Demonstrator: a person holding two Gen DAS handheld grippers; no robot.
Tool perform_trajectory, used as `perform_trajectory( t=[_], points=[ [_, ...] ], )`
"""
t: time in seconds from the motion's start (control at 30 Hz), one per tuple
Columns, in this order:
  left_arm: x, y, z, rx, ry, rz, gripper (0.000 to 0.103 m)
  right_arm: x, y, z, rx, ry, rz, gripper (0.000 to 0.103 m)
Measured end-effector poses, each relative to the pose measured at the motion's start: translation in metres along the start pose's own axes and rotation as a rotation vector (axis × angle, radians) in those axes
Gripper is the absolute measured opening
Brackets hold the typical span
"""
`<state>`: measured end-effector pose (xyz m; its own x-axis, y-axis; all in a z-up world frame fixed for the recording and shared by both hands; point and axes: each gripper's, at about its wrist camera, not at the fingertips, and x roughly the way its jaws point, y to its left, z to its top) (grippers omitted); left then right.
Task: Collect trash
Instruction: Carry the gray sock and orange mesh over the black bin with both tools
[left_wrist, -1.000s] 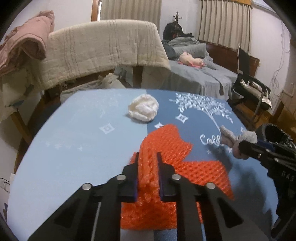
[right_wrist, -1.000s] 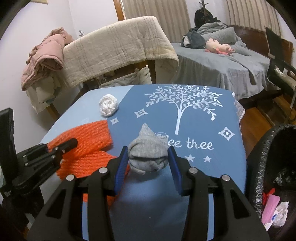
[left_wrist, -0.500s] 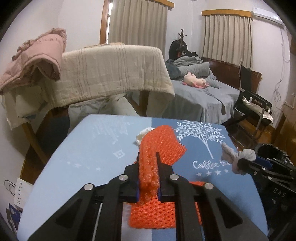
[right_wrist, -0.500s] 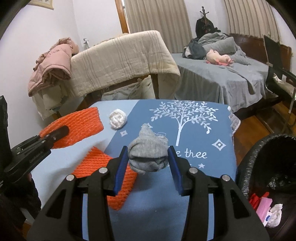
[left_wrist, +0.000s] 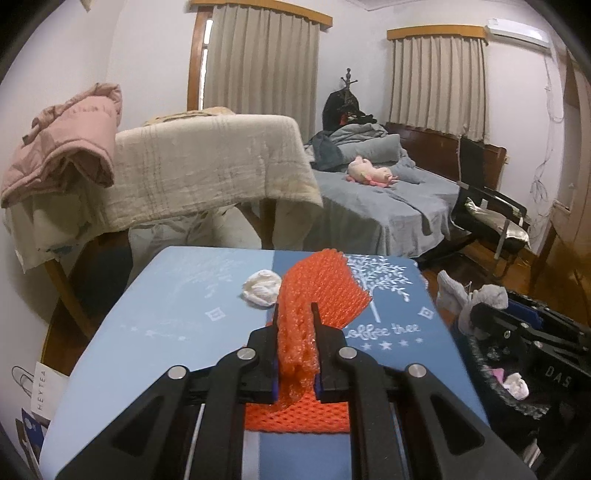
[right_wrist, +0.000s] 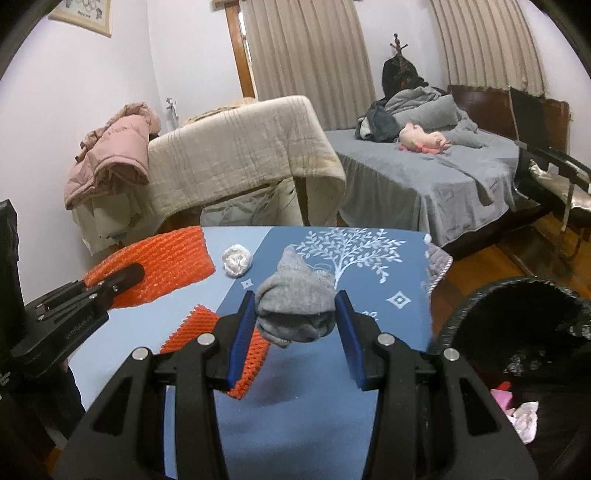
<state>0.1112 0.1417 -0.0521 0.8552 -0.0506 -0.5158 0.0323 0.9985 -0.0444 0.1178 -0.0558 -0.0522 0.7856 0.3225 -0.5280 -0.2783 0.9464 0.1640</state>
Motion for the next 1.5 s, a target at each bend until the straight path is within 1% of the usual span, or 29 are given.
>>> perform_trajectory(
  t=[0.37, 0.73, 1.13, 1.5],
  points=[
    [-0.020, -0.045, 0.000, 0.024, -0.021, -0.056, 0.012, -0.047, -0.026, -0.002, 0.017, -0.058, -0.049, 0.042],
    [-0.037, -0.096, 0.008, 0.075, -0.049, -0.124, 0.012, -0.091, -0.055, -0.005, 0.026, -0.111, -0.106, 0.042],
    [-0.042, -0.145, 0.010, 0.121, -0.062, -0.206, 0.012, -0.128, -0.092, -0.011, 0.056, -0.147, -0.188, 0.042],
    [-0.038, -0.191, 0.011, 0.165, -0.058, -0.286, 0.013, -0.150, -0.128, -0.023, 0.101, -0.159, -0.278, 0.042]
  ],
)
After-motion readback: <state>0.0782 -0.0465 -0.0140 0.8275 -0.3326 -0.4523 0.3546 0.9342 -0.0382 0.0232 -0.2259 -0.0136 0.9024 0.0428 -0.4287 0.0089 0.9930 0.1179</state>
